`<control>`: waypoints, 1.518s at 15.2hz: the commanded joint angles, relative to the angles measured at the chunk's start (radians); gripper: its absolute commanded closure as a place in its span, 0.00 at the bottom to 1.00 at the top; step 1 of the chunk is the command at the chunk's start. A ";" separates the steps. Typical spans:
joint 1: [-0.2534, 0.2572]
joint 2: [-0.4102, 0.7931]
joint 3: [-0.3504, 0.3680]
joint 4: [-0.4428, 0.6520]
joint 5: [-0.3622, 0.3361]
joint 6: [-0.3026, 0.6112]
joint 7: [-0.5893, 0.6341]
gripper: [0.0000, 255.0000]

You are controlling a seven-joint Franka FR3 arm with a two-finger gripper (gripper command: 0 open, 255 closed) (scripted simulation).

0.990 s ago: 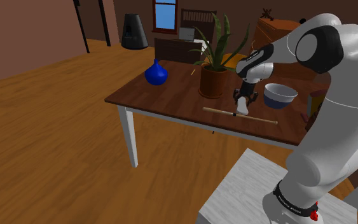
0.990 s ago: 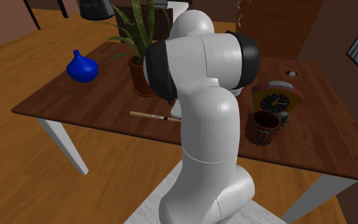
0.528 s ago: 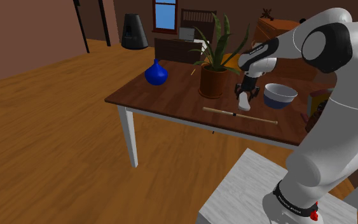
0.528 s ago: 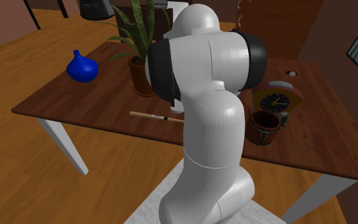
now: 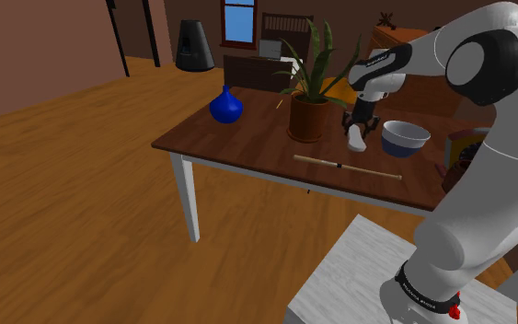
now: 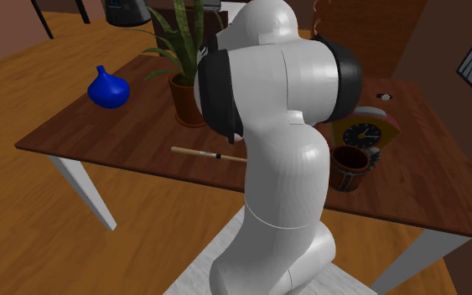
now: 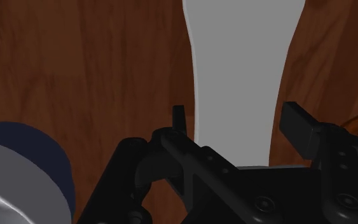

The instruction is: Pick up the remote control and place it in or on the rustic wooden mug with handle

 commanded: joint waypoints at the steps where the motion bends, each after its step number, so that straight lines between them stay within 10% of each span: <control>1: -0.001 -0.008 -0.001 0.015 -0.004 -0.023 0.001 1.00; 23: -0.021 -0.130 -0.024 0.125 -0.052 -0.247 -0.021 1.00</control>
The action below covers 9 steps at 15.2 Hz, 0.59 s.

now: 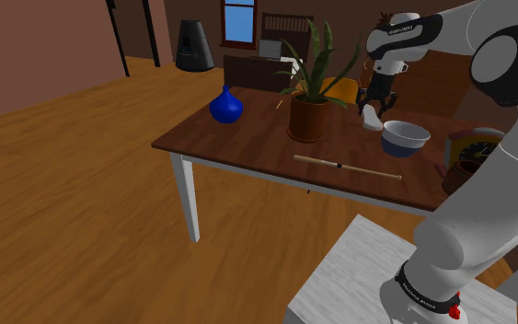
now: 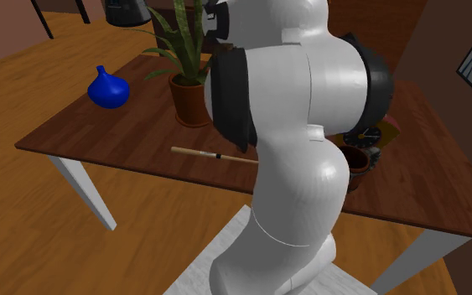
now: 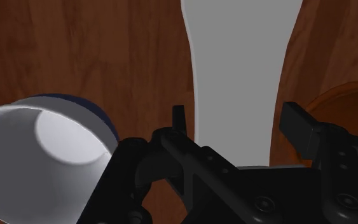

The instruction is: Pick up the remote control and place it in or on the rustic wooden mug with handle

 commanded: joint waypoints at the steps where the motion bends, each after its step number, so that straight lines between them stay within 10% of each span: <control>1: -0.015 -0.040 -0.015 -0.038 -0.016 0.001 -0.026 1.00; 9: -0.091 -0.197 -0.091 -0.183 -0.092 0.002 -0.147 1.00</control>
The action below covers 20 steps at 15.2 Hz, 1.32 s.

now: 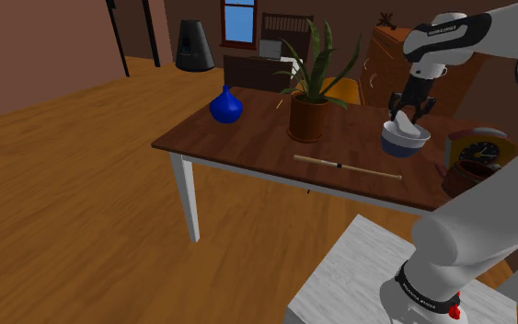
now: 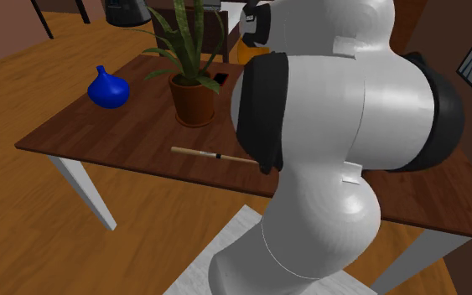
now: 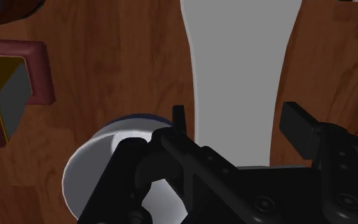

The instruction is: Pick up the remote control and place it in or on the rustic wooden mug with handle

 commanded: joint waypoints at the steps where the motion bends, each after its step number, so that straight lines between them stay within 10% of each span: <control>1: -0.019 -0.037 -0.018 -0.036 -0.020 0.004 -0.029 1.00; 20: -0.198 -0.164 -0.293 -0.064 -0.166 -0.042 -0.430 1.00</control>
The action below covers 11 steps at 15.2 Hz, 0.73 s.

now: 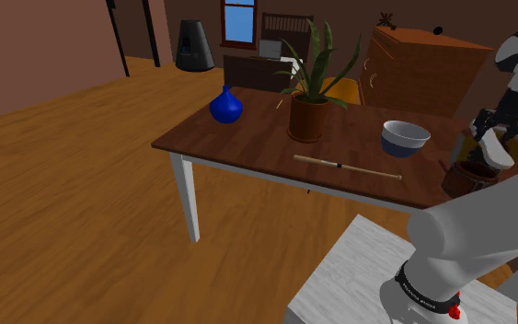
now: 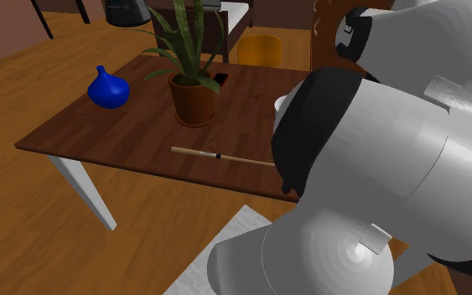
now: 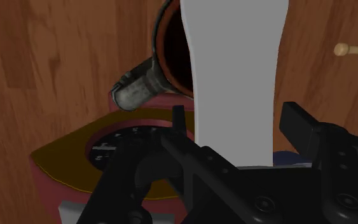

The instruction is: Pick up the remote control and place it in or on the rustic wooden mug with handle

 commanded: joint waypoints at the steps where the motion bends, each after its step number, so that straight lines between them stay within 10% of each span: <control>1: -0.018 0.002 -0.042 0.014 -0.012 -0.006 -0.058 1.00; 11: -0.020 0.023 -0.074 -0.103 -0.015 0.130 -0.062 1.00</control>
